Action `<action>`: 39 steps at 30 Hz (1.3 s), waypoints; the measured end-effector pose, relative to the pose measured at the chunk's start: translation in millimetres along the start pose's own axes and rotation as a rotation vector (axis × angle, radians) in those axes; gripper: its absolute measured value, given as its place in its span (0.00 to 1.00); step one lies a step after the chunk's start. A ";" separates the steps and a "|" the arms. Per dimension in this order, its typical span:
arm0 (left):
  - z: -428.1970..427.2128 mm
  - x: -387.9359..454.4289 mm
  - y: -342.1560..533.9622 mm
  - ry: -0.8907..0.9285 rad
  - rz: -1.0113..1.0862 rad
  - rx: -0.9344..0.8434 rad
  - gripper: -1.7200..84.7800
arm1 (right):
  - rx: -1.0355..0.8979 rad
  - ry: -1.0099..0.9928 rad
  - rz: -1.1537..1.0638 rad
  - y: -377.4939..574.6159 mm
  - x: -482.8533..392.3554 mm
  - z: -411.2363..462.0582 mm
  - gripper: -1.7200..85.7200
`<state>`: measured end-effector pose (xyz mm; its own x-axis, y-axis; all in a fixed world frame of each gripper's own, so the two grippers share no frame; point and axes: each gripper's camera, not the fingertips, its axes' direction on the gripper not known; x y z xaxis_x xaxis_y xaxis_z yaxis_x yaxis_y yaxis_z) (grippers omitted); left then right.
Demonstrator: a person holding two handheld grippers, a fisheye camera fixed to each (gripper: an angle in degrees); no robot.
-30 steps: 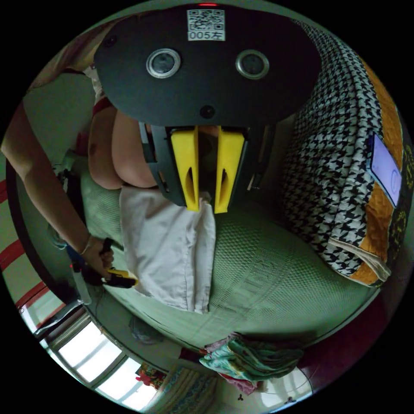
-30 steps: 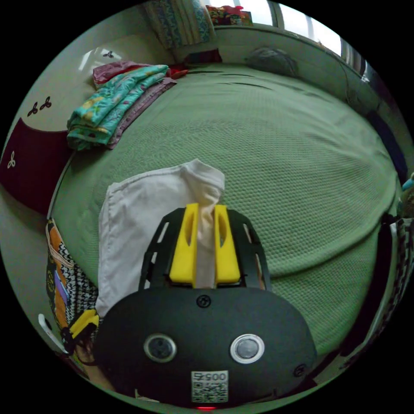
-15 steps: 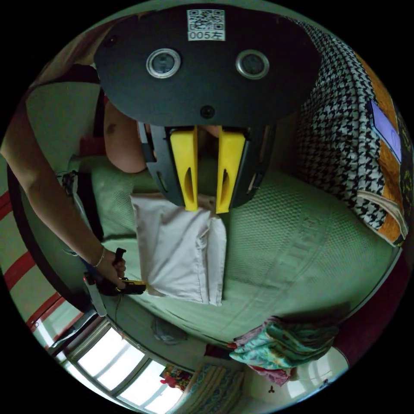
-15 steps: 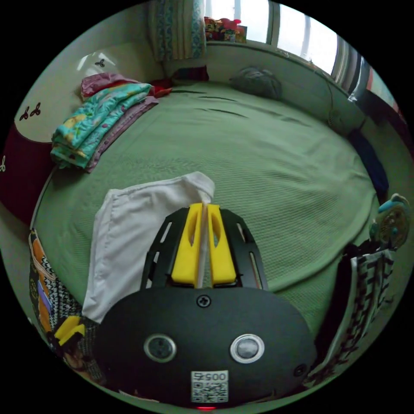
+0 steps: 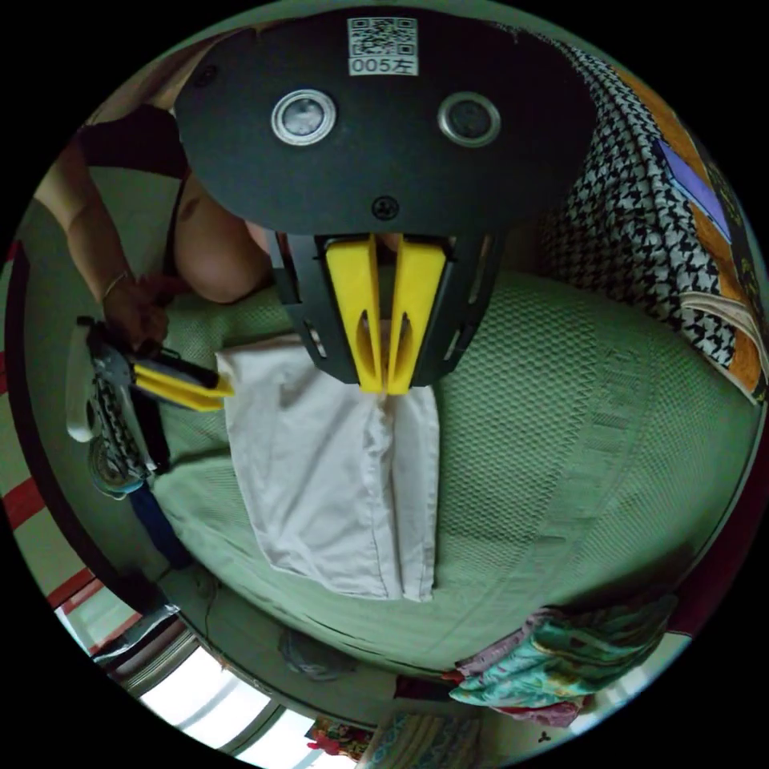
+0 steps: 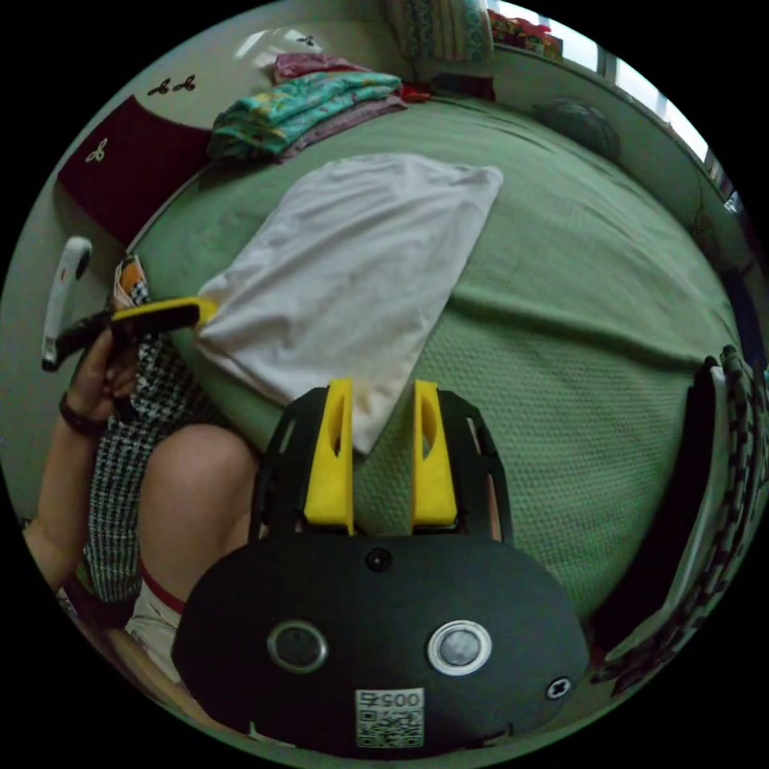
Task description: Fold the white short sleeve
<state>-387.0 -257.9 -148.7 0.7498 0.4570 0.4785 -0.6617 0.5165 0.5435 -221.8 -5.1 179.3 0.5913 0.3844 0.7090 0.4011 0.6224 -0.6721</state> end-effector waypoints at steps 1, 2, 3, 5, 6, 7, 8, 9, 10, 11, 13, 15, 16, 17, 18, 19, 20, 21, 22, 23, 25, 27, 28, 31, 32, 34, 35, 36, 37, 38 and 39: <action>-9.4 6.8 -2.8 0.004 0.022 0.027 0.03 | 0.011 0.019 -0.015 2.0 -4.7 0.1 0.12; -14.3 10.3 -4.3 0.006 0.030 0.038 0.02 | 0.009 0.028 -0.022 2.0 -7.7 -0.3 0.10; -23.8 17.4 -7.4 0.011 0.047 0.058 0.02 | 0.011 0.028 -0.018 1.8 -8.5 -1.1 0.09; -36.4 26.8 -11.4 0.031 0.069 0.083 0.02 | 0.026 0.020 -0.005 2.3 -9.8 -5.9 0.05; -42.4 31.5 -12.9 0.040 0.079 0.095 0.02 | 0.028 0.024 -0.004 2.5 -9.9 -7.1 0.04; -46.0 34.3 -13.2 0.036 0.083 0.103 0.02 | 0.032 0.033 0.002 3.1 -9.5 -9.3 0.02; -46.7 34.7 -12.9 0.031 0.081 0.105 0.02 | 0.035 0.028 0.008 4.1 -8.4 -11.3 0.01; -45.5 32.9 -11.5 0.028 0.071 0.106 0.02 | 0.035 0.024 0.014 4.6 -7.5 -12.1 0.01; -40.1 27.8 -9.4 0.032 0.052 0.096 0.02 | 0.034 0.018 0.027 5.4 -5.7 -12.8 0.01; -35.7 24.0 -8.2 0.033 0.037 0.086 0.02 | 0.033 0.019 0.034 6.3 -4.5 -12.2 0.01; -8.5 9.1 -4.0 -0.040 0.001 0.015 0.02 | 0.025 0.019 0.036 8.2 -4.0 -8.0 0.01; 18.0 -3.0 -1.6 -0.027 -0.033 -0.071 0.02 | 0.005 0.035 0.027 9.8 -5.7 -0.3 0.01; 29.8 -8.9 1.0 -0.006 -0.058 -0.092 0.02 | -0.004 0.057 0.013 11.4 -8.2 5.2 0.01; 32.1 -11.0 2.5 0.005 -0.069 -0.081 0.02 | -0.009 0.066 0.002 13.1 -10.6 9.6 0.02; 32.7 -14.5 5.2 0.032 -0.098 -0.051 0.03 | -0.003 0.070 -0.002 14.0 -11.6 10.5 0.02; 32.5 -16.0 6.3 0.053 -0.116 -0.038 0.03 | 0.002 0.078 -0.009 15.1 -13.4 11.6 0.04; 32.2 -15.4 6.3 0.054 -0.112 -0.037 0.03 | 0.002 0.082 -0.004 15.5 -14.0 12.4 0.05; 30.8 -12.8 6.5 0.024 -0.097 -0.032 0.04 | 0.002 0.080 0.002 15.6 -13.8 12.7 0.05; 28.5 -9.4 7.1 -0.020 -0.080 -0.032 0.05 | 0.001 0.075 0.009 15.9 -13.2 13.3 0.05; 26.8 -8.0 7.7 -0.041 -0.076 -0.031 0.06 | 0.001 0.071 0.010 16.5 -12.7 13.6 0.06; 19.6 -4.3 11.2 -0.109 -0.059 -0.027 0.09 | 0.008 0.065 0.018 18.5 -11.8 13.8 0.06; 18.4 -5.0 12.8 -0.107 -0.060 -0.040 0.11 | 0.018 0.063 0.020 21.3 -11.6 14.0 0.06; 20.3 -5.8 12.8 -0.080 -0.052 -0.055 0.14 | 0.026 0.062 0.026 23.2 -11.4 14.3 0.06; 20.7 -5.1 12.8 -0.042 -0.057 -0.024 0.15 | 0.042 0.063 0.049 27.8 -11.5 14.3 0.06; 21.2 -4.6 12.1 -0.034 -0.060 -0.020 0.15 | 0.048 0.066 0.052 29.6 -12.0 14.1 0.07; 27.6 -1.4 6.9 -0.008 -0.064 -0.022 0.16 | 0.055 0.072 0.054 32.2 -12.8 13.7 0.07; 30.2 -0.4 5.0 -0.011 -0.064 -0.028 0.16 | 0.058 0.075 0.054 33.7 -13.1 13.3 0.07; 36.0 1.0 1.1 -0.025 -0.071 -0.035 0.16 | 0.060 0.075 0.054 34.4 -13.1 13.0 0.07; 43.5 1.8 -3.1 -0.036 -0.077 -0.054 0.16 | 0.062 0.073 0.056 35.8 -12.8 12.4 0.07; 47.5 2.0 -4.9 -0.044 -0.082 -0.066 0.16 | 0.065 0.071 0.058 37.4 -12.4 11.4 0.07; 52.2 3.2 -7.2 -0.070 -0.087 -0.069 0.16 | 0.068 0.070 0.058 38.2 -12.3 10.7 0.07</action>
<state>-379.8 -298.0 -115.1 0.8008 0.3582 0.4800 -0.5912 0.6014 0.5374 -221.2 21.2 147.2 0.6600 0.3741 0.6514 0.3182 0.6463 -0.6936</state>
